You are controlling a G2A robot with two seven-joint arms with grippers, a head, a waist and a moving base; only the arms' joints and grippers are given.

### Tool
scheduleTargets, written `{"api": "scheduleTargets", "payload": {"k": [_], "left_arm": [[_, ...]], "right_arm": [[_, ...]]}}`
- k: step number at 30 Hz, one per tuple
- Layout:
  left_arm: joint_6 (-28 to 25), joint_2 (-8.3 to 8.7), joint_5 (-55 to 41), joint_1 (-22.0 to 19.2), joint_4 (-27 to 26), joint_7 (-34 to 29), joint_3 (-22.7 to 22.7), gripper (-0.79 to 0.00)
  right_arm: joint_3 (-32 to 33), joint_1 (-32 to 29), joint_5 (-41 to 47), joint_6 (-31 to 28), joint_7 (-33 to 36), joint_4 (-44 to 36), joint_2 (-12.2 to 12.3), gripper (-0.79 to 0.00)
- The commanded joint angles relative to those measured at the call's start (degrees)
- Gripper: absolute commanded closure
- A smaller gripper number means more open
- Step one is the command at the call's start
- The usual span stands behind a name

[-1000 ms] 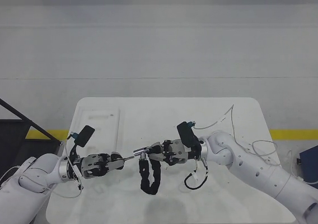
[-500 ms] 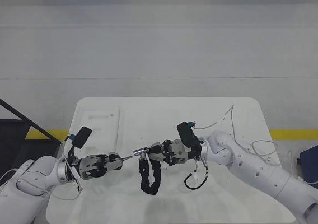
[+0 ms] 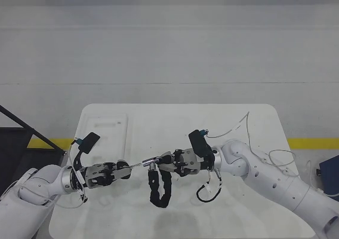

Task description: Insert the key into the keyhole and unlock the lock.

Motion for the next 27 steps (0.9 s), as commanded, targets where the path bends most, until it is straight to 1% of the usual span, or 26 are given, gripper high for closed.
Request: {"api": "scheduleTargets", "payload": {"k": [1,19,27], "left_arm": [[0.06,-0.03,0.0,-0.09,-0.33,-0.06,0.03,0.0],[0.53,-0.61,1.63,-1.33,-0.4,0.79,0.99,0.0],[0.41,-0.71,1.86,-1.12,-0.7,0.68,0.95,0.0]], "right_arm": [[0.0,0.0,0.0,0.0,0.0,0.0,0.0,0.0],[0.0,0.0,0.0,0.0,0.0,0.0,0.0,0.0],[0.0,0.0,0.0,0.0,0.0,0.0,0.0,0.0]]}}
